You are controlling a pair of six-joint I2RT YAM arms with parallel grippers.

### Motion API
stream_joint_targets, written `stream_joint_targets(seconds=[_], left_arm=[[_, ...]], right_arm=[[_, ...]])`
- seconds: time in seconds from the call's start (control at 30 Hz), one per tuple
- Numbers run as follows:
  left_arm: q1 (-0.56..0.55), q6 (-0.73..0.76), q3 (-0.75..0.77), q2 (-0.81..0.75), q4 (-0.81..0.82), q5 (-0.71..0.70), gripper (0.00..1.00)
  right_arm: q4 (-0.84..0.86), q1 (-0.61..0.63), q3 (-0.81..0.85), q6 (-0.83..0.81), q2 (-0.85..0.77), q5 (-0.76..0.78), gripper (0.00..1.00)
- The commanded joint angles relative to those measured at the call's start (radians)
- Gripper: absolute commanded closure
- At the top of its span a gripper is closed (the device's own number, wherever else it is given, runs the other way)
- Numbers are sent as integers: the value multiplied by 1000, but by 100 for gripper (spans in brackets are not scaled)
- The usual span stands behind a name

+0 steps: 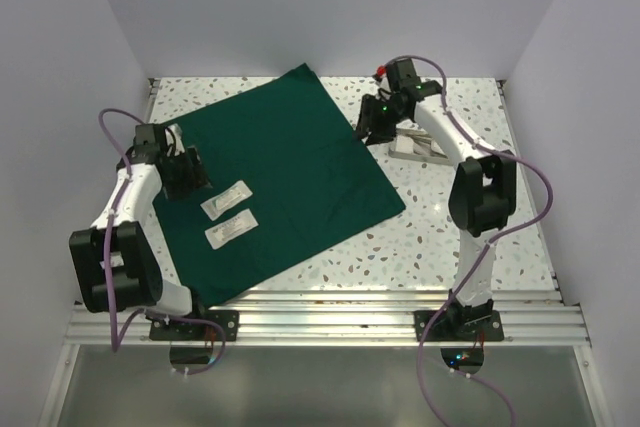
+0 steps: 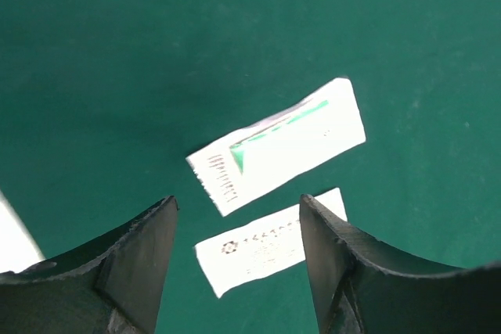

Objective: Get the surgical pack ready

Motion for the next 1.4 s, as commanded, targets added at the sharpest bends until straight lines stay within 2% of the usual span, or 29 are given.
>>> stream_joint_targets(seconds=[0.0, 0.13, 0.23, 0.33, 0.43, 0.47, 0.53, 0.67, 0.7, 0.77, 0.8, 0.87, 0.9, 0.93, 1.0, 1.2, 1.37], left_arm=[[0, 31, -3, 29, 62, 87, 33], [-1, -57, -27, 26, 21, 58, 34], [0, -178, -78, -20, -45, 25, 32], [-1, -215, -121, -9, -92, 24, 33], [-1, -225, -180, -35, -65, 67, 35], [-1, -217, -187, -40, -63, 77, 40], [-27, -171, -168, -47, -60, 90, 45], [-208, -148, -87, -49, -109, -137, 43], [-289, -151, -70, -44, -118, -177, 41], [-360, -144, -24, -26, -151, -306, 40], [-433, -136, -9, -17, -161, -393, 39], [-515, -124, 30, 21, -197, -474, 40], [-597, -121, 39, 35, -204, -508, 39], [-637, -125, 45, 67, -215, -587, 40], [-747, -133, 60, 104, -226, -655, 41], [-921, -140, 89, 244, -226, -844, 44], [-958, -114, 86, 314, -186, -904, 49]], right_arm=[[-42, 58, -51, -16, -74, -97, 52], [-19, 117, -173, -24, -112, -143, 52], [12, 143, -237, -27, -130, -158, 52], [31, 146, -263, -24, -130, -171, 52], [35, 146, -269, -26, -126, -187, 52], [36, 147, -270, -29, -124, -191, 52], [33, 147, -271, -32, -118, -198, 52], [35, 149, -271, -29, -101, -211, 52], [35, 147, -268, -26, -98, -215, 52], [32, 152, -257, -27, -95, -218, 52], [32, 150, -254, -29, -95, -218, 52], [28, 152, -251, -32, -95, -218, 52], [27, 152, -251, -32, -95, -218, 52], [28, 152, -253, -33, -97, -218, 52], [28, 152, -262, -36, -104, -218, 52], [35, 150, -306, -46, -140, -214, 52], [38, 152, -322, -49, -158, -214, 52]])
